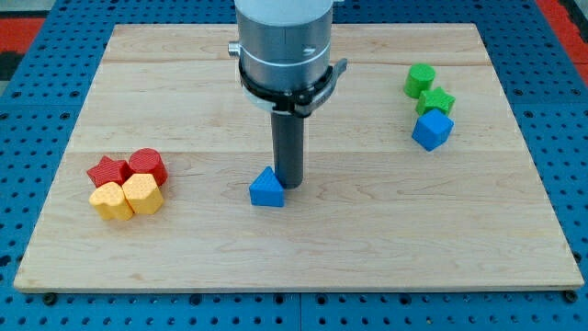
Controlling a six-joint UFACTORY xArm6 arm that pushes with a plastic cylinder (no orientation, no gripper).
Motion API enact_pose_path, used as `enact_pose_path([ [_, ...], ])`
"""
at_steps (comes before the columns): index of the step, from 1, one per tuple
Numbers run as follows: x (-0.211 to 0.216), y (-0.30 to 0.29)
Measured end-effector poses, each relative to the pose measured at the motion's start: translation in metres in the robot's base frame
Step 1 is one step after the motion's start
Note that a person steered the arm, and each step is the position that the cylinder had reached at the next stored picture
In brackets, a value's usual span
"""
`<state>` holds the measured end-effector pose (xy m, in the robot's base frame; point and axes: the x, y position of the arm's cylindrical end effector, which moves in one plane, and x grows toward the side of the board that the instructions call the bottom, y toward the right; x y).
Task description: Move blue triangle closer to the yellow hexagon
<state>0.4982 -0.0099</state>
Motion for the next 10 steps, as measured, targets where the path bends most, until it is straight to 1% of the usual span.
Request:
enact_pose_path([
  [1, 0.013, -0.016],
  [3, 0.013, -0.023],
  [4, 0.015, -0.007],
  [5, 0.023, -0.003],
  [6, 0.031, -0.036],
  [8, 0.01, -0.047],
  [10, 0.015, -0.047],
])
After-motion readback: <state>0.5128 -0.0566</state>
